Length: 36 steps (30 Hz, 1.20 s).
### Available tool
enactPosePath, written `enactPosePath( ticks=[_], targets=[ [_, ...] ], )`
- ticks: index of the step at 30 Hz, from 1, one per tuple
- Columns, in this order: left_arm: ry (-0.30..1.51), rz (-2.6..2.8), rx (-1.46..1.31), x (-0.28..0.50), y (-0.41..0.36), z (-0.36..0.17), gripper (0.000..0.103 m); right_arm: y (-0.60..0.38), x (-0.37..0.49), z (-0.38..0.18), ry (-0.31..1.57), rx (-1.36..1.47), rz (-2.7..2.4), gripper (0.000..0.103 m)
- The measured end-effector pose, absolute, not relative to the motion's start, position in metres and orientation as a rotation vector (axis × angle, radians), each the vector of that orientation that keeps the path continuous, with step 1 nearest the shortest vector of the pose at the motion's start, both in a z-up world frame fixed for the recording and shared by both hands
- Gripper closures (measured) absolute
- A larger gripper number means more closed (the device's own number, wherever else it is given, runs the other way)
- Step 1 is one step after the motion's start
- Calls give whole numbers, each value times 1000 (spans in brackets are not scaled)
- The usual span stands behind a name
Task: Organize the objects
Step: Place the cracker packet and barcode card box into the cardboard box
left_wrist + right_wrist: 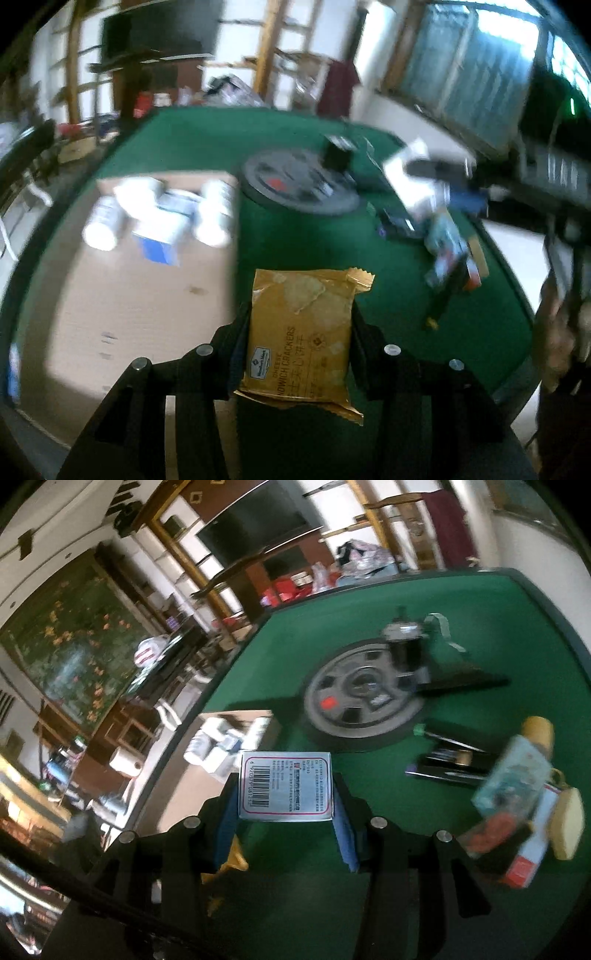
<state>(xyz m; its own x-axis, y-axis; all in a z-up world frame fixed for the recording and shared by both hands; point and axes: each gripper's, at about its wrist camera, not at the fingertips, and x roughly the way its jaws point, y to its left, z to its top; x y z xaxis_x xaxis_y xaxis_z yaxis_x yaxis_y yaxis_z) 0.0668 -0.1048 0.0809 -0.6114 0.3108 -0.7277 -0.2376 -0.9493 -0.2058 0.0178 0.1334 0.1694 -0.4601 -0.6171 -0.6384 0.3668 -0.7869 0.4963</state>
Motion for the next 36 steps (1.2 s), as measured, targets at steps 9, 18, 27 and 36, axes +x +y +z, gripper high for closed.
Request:
enactPosePath(
  ticks=[9,18,27,36],
  targets=[
    [-135,2748,-1417,7,-205,57,61,18,2,138,-253,1247,-2046,58],
    [-187,2682,-1541,-43,-222,22,61,-50,-4,108,73,1288,-2150,58],
    [-359,2673,-1522,-45,-243,25,52,-69,-13,91,289,1302,-2243,58],
    [-519,2713,-1519,-41,-255,25,43,-47,-22,115,187,1220,-2323,54]
  ],
)
